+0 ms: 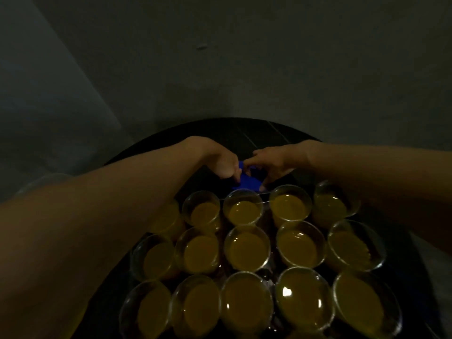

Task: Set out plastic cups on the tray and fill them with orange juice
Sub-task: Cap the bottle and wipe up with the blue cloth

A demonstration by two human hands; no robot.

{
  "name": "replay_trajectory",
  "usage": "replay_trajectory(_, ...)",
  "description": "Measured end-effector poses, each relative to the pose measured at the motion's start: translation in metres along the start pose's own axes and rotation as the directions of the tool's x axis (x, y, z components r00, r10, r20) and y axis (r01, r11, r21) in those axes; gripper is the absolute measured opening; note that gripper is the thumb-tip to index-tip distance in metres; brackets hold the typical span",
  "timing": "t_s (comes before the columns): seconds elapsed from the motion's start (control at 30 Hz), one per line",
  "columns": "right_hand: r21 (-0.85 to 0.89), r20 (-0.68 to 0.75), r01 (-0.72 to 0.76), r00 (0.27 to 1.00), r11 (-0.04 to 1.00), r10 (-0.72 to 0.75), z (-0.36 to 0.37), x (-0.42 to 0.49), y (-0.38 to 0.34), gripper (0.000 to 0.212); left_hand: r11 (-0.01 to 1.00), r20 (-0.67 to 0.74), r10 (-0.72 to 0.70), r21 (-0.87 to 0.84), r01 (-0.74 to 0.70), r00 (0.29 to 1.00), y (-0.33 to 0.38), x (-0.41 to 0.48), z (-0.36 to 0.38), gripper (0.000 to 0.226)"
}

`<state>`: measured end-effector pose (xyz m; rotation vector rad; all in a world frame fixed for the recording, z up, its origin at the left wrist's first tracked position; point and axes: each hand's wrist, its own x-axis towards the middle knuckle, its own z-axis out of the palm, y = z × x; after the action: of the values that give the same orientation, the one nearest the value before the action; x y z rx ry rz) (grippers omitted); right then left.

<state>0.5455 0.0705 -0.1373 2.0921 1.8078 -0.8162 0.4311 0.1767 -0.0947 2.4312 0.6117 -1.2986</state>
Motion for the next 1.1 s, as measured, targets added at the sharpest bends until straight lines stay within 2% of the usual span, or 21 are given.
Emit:
replay_trajectory(0.27, 0.096, -0.036, -0.053, 0.998, 0.994, 0.057, 0.016, -0.044, 0.063, 0.048, 0.994, -0.025, 0.026, 0.104, -0.023, 0.999, 0.072, 0.016, -0.023, 0.041)
replay_trajectory(0.47, 0.129, -0.097, -0.101, 0.989, 0.986, 0.114, 0.034, -0.076, 0.102, 0.049, 0.991, -0.056, 0.082, 0.114, -0.075, 0.995, 0.119, 0.029, -0.027, 0.042)
replay_trajectory(0.67, 0.282, -0.174, -0.120, 0.969, 0.952, 0.174, 0.058, -0.102, 0.126, 0.043, 0.982, -0.093, 0.107, 0.168, -0.091, 0.990, 0.147, 0.055, -0.030, 0.036)
replay_trajectory(0.8, 0.331, -0.201, -0.193, 0.942, 0.924, 0.269, 0.072, -0.123, 0.135, 0.049, 0.944, -0.136, 0.183, 0.300, -0.135, 0.974, 0.169, 0.064, -0.030, 0.041)
replay_trajectory(0.93, 0.398, -0.242, -0.252, 0.899, 0.882, 0.366, 0.093, -0.148, 0.132, 0.053, 0.840, -0.127, 0.288, 0.510, -0.186, 0.949, 0.194, 0.057, -0.031, 0.054)
replay_trajectory(1.1, 0.414, -0.329, -0.264, 0.849, 0.871, 0.413, 0.116, -0.174, 0.108, 0.064, 0.817, -0.114, 0.372, 0.512, -0.267, 0.921, 0.220, 0.045, -0.022, 0.051)
